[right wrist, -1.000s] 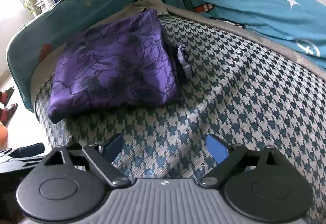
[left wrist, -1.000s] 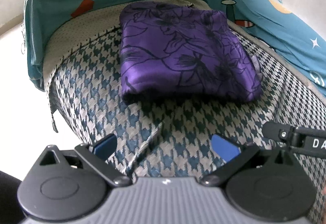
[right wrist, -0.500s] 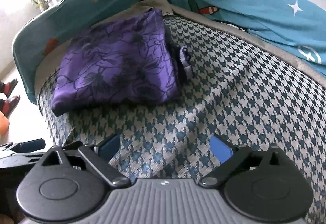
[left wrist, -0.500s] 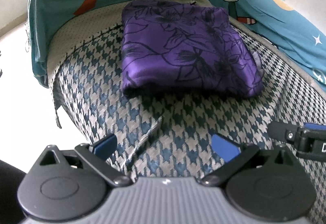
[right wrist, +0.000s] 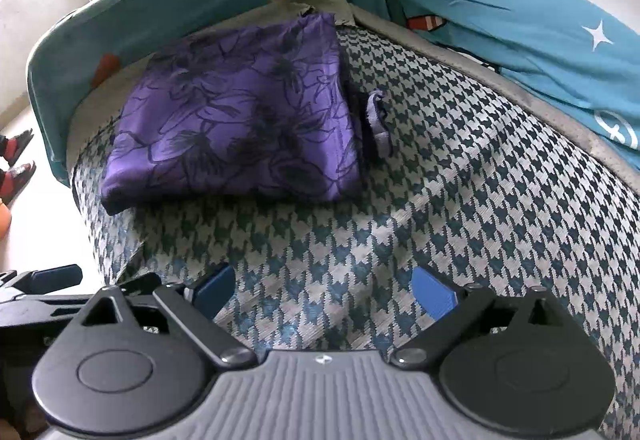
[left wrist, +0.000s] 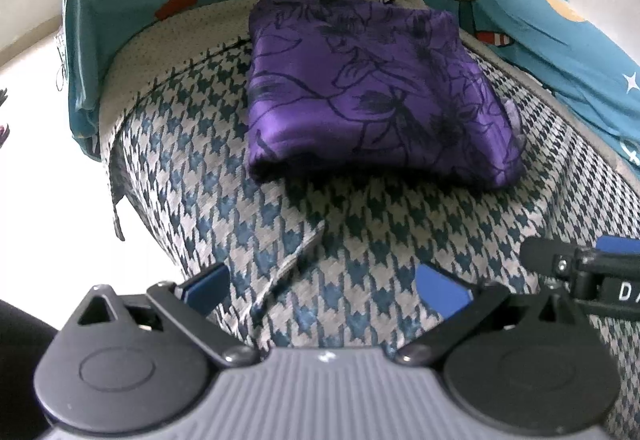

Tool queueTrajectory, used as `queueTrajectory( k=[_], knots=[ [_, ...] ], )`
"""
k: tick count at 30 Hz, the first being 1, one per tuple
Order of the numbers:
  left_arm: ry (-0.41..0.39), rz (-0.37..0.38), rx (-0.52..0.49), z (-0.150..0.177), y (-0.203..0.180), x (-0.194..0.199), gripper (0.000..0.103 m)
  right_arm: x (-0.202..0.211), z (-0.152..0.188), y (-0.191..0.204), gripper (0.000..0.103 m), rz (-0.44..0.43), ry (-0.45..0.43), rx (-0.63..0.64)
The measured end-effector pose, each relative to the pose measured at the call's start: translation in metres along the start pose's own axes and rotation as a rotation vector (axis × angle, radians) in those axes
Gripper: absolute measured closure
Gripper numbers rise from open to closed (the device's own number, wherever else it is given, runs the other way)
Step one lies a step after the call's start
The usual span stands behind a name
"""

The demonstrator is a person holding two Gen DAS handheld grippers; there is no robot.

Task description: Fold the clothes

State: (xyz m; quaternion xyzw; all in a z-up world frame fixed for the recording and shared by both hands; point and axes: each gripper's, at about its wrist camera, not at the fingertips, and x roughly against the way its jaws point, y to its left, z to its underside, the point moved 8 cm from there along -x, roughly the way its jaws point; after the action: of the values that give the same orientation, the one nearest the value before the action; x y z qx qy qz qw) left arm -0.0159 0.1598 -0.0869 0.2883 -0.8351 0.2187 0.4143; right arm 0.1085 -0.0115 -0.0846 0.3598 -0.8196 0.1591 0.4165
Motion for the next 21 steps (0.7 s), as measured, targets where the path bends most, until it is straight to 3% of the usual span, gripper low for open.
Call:
queueTrajectory(
  k=[21],
  knots=[
    [0.090,-0.028,0.024,0.010,-0.003,-0.013,0.000,-0.008,-0.004,-0.008,0.007,0.019,0.045,0.025]
  ],
)
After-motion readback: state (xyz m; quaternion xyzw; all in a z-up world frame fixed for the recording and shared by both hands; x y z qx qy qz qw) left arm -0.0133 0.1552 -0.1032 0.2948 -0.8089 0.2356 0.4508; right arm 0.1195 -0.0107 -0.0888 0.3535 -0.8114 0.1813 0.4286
